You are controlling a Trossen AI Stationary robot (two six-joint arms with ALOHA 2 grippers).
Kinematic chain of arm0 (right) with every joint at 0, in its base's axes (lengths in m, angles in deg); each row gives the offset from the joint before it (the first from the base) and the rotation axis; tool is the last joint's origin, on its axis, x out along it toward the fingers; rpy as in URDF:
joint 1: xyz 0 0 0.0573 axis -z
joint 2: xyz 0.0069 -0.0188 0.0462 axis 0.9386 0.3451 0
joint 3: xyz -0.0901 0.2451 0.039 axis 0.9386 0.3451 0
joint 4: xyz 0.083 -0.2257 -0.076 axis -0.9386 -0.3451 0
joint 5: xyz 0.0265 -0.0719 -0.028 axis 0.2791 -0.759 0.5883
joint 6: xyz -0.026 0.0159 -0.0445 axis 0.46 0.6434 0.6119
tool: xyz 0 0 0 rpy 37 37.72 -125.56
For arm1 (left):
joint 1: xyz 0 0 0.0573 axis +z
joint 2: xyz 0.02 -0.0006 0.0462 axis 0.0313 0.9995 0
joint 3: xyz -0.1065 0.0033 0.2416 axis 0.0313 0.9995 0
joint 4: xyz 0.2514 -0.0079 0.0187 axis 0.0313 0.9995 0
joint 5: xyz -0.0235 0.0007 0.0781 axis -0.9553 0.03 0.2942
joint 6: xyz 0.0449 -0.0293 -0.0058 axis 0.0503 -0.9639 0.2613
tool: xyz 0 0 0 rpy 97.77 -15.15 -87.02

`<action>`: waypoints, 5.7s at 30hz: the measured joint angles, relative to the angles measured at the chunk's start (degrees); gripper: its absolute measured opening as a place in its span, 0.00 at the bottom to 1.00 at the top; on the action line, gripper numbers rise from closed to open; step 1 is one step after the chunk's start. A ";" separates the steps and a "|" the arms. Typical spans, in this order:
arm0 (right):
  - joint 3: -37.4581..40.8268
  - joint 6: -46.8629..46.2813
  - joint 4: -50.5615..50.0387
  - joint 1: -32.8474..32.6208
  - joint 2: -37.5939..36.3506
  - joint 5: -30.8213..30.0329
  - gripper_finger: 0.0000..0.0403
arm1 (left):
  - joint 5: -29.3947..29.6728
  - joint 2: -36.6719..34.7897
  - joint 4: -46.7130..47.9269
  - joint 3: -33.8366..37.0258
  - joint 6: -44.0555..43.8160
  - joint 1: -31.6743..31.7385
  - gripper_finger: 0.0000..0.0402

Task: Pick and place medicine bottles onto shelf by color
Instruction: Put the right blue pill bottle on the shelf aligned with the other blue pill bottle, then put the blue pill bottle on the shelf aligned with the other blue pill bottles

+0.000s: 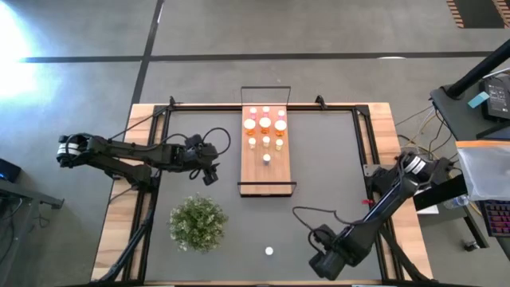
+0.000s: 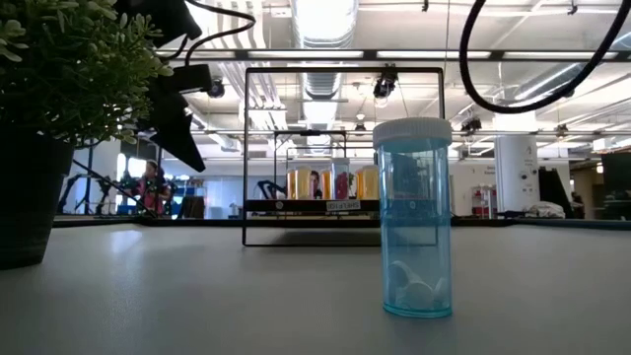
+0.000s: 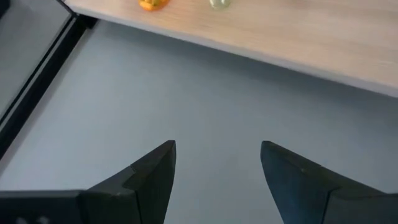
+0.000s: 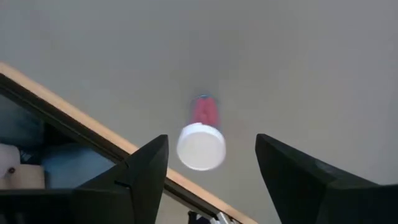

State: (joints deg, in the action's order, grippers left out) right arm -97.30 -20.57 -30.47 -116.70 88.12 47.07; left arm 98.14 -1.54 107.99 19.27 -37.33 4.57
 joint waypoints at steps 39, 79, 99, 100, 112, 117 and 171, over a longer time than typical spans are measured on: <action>0.00 3.23 1.58 -0.14 1.68 2.82 0.28 | -0.02 0.02 1.11 0.24 0.17 0.01 0.55; -4.50 52.70 -28.78 30.09 -20.33 -15.41 0.29 | 0.28 0.07 0.41 -0.02 0.74 0.01 0.55; -5.47 82.62 -15.29 55.78 -9.55 -12.98 0.30 | 0.26 0.07 0.82 0.20 0.70 0.01 0.55; -5.83 83.34 -15.03 56.37 -8.61 -12.34 0.30 | 0.26 0.07 0.78 0.20 0.72 0.01 0.55; -14.63 91.29 -14.45 57.32 2.33 -11.66 0.30 | 0.26 0.07 2.18 0.31 0.22 0.01 0.55; -16.78 92.75 -14.49 57.43 5.09 -9.25 0.30 | 0.25 0.07 3.40 0.35 0.13 0.01 0.55; -18.69 92.69 -8.15 57.43 7.07 -6.22 0.43 | 0.24 0.07 3.90 0.39 0.22 0.01 0.55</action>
State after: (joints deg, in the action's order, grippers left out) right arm -115.99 72.12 -38.62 -59.26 95.19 40.86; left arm 98.38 -1.48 111.89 19.66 -37.12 4.58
